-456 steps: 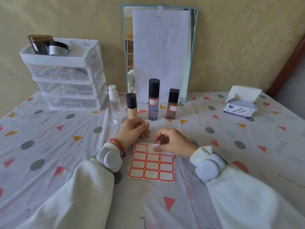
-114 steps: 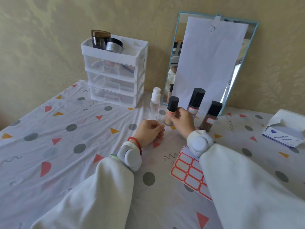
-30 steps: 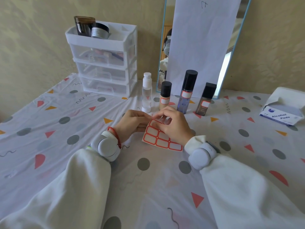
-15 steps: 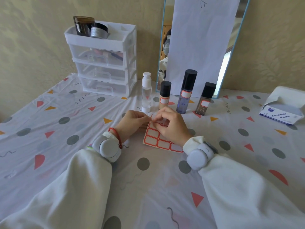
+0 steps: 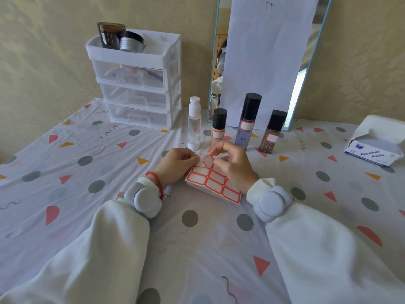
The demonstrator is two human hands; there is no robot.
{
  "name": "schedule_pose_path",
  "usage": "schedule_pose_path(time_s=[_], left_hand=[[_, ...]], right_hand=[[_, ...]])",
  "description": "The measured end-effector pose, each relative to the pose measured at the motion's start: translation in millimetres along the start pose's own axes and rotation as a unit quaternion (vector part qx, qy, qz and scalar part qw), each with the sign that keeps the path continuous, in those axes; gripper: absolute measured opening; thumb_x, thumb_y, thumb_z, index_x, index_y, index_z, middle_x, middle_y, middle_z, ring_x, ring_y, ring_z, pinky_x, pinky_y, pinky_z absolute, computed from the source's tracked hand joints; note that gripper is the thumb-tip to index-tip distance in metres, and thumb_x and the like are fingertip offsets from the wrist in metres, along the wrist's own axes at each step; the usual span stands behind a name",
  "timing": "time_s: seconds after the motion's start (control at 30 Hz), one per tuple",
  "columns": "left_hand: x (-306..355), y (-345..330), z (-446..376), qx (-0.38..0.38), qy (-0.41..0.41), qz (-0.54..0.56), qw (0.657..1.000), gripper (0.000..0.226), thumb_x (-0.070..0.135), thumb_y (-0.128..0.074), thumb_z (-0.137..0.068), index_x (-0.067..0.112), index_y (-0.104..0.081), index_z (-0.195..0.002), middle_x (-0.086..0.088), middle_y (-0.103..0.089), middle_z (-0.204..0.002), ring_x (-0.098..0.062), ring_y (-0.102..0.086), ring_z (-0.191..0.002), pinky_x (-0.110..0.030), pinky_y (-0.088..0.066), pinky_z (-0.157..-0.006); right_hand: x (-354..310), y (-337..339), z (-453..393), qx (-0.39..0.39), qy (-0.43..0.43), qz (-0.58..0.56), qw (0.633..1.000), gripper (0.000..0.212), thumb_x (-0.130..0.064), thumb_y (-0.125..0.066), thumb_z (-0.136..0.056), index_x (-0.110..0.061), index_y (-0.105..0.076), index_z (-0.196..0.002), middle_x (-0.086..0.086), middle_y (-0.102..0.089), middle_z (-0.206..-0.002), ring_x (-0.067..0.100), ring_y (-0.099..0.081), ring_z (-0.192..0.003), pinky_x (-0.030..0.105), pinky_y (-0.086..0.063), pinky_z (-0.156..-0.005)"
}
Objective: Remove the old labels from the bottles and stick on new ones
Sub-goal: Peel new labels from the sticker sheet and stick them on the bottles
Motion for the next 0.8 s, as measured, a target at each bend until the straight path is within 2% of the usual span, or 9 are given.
schedule_pose_path(time_s=[0.13, 0.2, 0.27, 0.33, 0.4, 0.47, 0.6, 0.7, 0.8], left_hand=[[-1.1, -1.3, 0.1, -0.004, 0.007, 0.022, 1.000, 0.021, 0.018, -0.056, -0.095, 0.001, -0.070, -0.094, -0.008, -0.070, -0.086, -0.015, -0.063, -0.073, -0.020, -0.053, -0.070], [-1.9, -2.1, -0.3, -0.013, 0.019, 0.028, 0.999, 0.021, 0.019, -0.056, -0.095, 0.003, -0.070, -0.095, -0.010, -0.071, -0.089, -0.019, -0.066, -0.077, -0.027, -0.056, -0.076], [-2.1, -2.5, -0.9, -0.023, 0.022, 0.037, 0.999, 0.019, 0.021, -0.059, -0.094, 0.007, -0.072, -0.093, -0.006, -0.072, -0.084, -0.015, -0.066, -0.072, -0.023, -0.056, -0.072], [-0.6, -1.9, -1.2, -0.023, 0.011, 0.023, 0.999, 0.018, 0.022, -0.062, -0.092, 0.012, -0.073, -0.082, 0.003, -0.069, -0.068, -0.005, -0.060, -0.058, -0.012, -0.050, -0.059], [1.2, 0.6, -0.5, -0.007, -0.016, -0.032, 0.999, 0.026, 0.024, -0.063, -0.091, 0.016, -0.070, -0.067, 0.009, -0.062, -0.056, 0.001, -0.052, -0.047, -0.006, -0.040, -0.050], [3.1, 1.4, 0.1, 0.006, -0.034, -0.092, 0.995, 0.031, 0.028, -0.064, -0.090, 0.014, -0.069, -0.063, 0.009, -0.058, -0.053, -0.001, -0.048, -0.045, -0.006, -0.036, -0.048], [3.9, 5.6, 0.8, 0.051, -0.045, -0.132, 0.989, 0.035, 0.032, -0.063, -0.090, 0.004, -0.069, -0.069, -0.005, -0.062, -0.062, -0.013, -0.048, -0.056, -0.017, -0.040, -0.055], [3.5, 13.6, -0.5, 0.105, -0.048, -0.072, 0.991, 0.022, 0.028, -0.064, -0.090, 0.012, -0.068, -0.076, -0.001, -0.063, -0.066, -0.017, -0.055, -0.064, -0.033, -0.049, -0.069], [6.8, 18.8, -2.7, 0.149, -0.056, -0.037, 0.986, 0.012, 0.023, -0.067, -0.088, 0.011, -0.067, -0.091, -0.003, -0.065, -0.078, -0.018, -0.060, -0.073, -0.030, -0.050, -0.070]], right_hand=[[0.8, 5.1, -1.4, 0.016, -0.031, -0.068, 0.997, 0.023, -0.002, -0.057, -0.087, -0.024, -0.057, -0.081, 0.005, -0.066, -0.104, 0.018, -0.060, -0.100, 0.025, -0.050, -0.082], [1.4, 7.3, -2.8, 0.020, -0.052, -0.096, 0.994, 0.023, 0.000, -0.055, -0.089, -0.022, -0.058, -0.086, 0.005, -0.067, -0.107, 0.019, -0.062, -0.099, 0.028, -0.053, -0.083], [2.6, 9.0, -3.7, 0.027, -0.059, -0.108, 0.992, 0.021, -0.002, -0.055, -0.090, -0.023, -0.057, -0.090, 0.002, -0.068, -0.103, 0.015, -0.064, -0.094, 0.022, -0.053, -0.077], [2.3, 10.6, -4.0, 0.037, -0.056, -0.109, 0.992, 0.022, -0.003, -0.057, -0.089, -0.025, -0.057, -0.091, -0.002, -0.067, -0.100, 0.011, -0.064, -0.093, 0.013, -0.050, -0.072], [1.3, 10.0, -4.3, 0.045, -0.052, -0.112, 0.991, 0.022, -0.005, -0.060, -0.089, -0.026, -0.058, -0.092, -0.004, -0.067, -0.101, 0.010, -0.063, -0.096, 0.007, -0.049, -0.069], [2.4, 9.9, -5.0, 0.056, -0.057, -0.111, 0.991, 0.018, -0.010, -0.064, -0.088, -0.027, -0.059, -0.094, -0.006, -0.067, -0.103, 0.010, -0.062, -0.099, 0.007, -0.048, -0.069], [7.2, 3.4, -2.7, 0.047, -0.087, -0.127, 0.987, 0.015, -0.013, -0.066, -0.087, -0.019, -0.062, -0.100, -0.001, -0.069, -0.104, 0.014, -0.065, -0.098, 0.022, -0.055, -0.083], [9.0, -1.5, 0.5, 0.028, -0.108, -0.164, 0.980, 0.014, -0.013, -0.066, -0.088, -0.013, -0.063, -0.102, 0.004, -0.071, -0.101, 0.018, -0.069, -0.093, 0.024, -0.057, -0.078], [8.0, -1.0, 2.8, 0.021, -0.122, -0.183, 0.975, 0.010, -0.016, -0.065, -0.089, -0.019, -0.062, -0.098, 0.004, -0.071, -0.100, 0.019, -0.070, -0.090, 0.019, -0.055, -0.069]])
Point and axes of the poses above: each hand's wrist, its own z-axis away from the middle knuckle, its own y-axis out of the back of the hand, x = y × z, the point moved 4 cm from there along -z, towards the middle knuckle
